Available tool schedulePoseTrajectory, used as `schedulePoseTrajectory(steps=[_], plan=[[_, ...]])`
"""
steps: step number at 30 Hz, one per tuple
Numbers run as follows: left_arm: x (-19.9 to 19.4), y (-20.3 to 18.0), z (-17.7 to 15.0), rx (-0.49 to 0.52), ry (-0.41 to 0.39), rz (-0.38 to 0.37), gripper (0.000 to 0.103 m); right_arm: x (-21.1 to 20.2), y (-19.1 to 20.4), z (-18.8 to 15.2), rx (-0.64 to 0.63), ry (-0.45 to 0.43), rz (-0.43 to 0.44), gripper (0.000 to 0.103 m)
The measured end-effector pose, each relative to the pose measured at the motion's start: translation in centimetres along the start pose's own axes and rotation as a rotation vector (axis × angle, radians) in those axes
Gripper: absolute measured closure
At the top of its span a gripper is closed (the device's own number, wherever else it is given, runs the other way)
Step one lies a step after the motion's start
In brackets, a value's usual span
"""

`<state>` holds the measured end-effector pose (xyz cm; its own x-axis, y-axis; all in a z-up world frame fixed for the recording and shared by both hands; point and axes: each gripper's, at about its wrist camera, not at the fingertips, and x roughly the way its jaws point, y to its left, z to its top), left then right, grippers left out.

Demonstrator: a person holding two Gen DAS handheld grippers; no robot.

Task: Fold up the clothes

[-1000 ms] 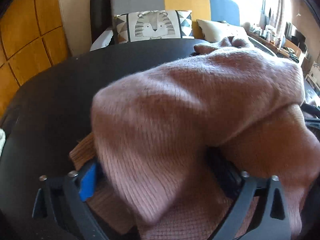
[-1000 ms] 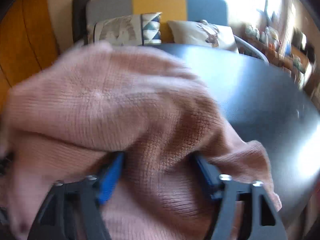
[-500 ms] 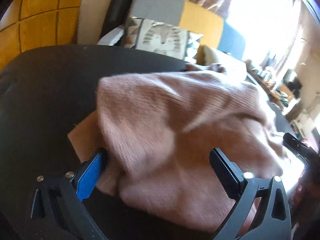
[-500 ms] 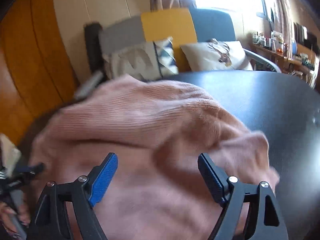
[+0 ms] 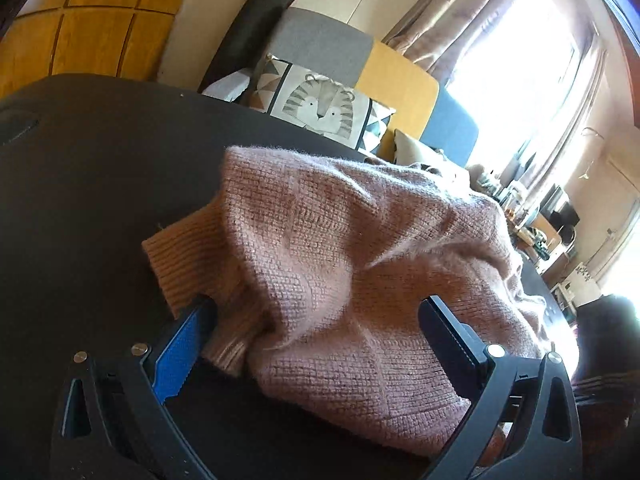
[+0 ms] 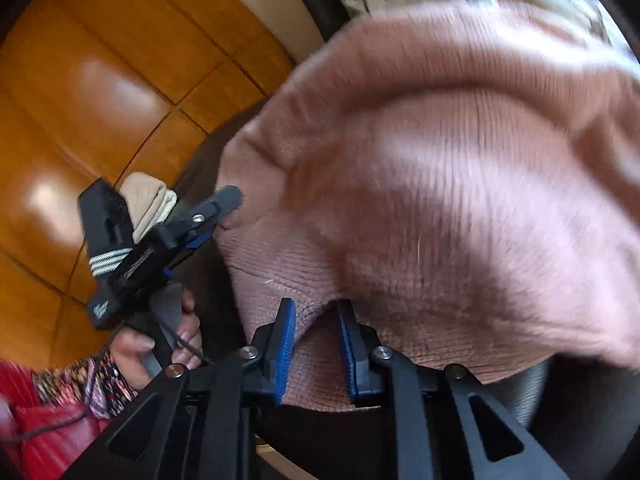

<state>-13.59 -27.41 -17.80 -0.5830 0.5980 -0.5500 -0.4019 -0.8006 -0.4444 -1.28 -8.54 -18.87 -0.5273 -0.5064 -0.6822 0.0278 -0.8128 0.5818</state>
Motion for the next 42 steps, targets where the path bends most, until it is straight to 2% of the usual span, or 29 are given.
schedulePoseTrajectory(steps=[6,7,9,10,12,18,22,26,31,34,39,42], plan=[[-0.5,0.8,0.0,-0.056,-0.027,-0.021,0.001,2.5,0.9,0.7,0.048,0.025,0.111,0.078],[-0.6,0.9,0.0,-0.066,-0.032,-0.023,0.001,2.9,1.2,1.1,0.048,0.031,0.126,0.080],[-1.3,1.2,0.1,-0.093,-0.040,-0.002,0.002,3.4,2.0,1.7,0.045,0.025,0.172,0.096],[-2.1,1.3,0.3,-0.100,-0.063,0.009,0.002,3.5,2.4,2.0,0.043,0.010,0.201,0.096],[-3.7,1.5,0.8,-0.114,-0.107,0.032,0.002,2.2,2.8,3.2,0.042,-0.079,0.291,0.096],[-2.6,1.0,2.3,-0.100,-0.059,0.053,0.002,-3.7,0.6,6.6,0.170,-0.383,0.579,0.096],[-1.9,0.7,3.4,-0.090,-0.027,0.067,0.002,-7.4,-1.7,7.7,0.259,-0.554,0.663,0.096],[-1.0,-0.8,4.0,-0.043,0.006,0.077,0.002,-11.3,-3.7,7.8,0.297,-0.698,0.624,0.096],[0.4,-5.4,4.5,0.120,0.033,0.067,0.002,-18.6,-10.1,6.4,0.386,-0.839,0.502,0.096],[1.5,-8.0,4.6,0.227,0.066,0.080,0.002,-18.8,-13.3,5.2,0.476,-0.859,0.410,0.096],[3.8,-9.3,3.0,0.339,0.112,0.145,0.002,-17.2,-19.0,1.2,0.679,-0.828,0.290,0.096],[4.5,-8.0,2.2,0.291,0.167,0.114,0.002,-15.9,-20.8,-0.9,0.785,-0.782,0.240,0.095]])
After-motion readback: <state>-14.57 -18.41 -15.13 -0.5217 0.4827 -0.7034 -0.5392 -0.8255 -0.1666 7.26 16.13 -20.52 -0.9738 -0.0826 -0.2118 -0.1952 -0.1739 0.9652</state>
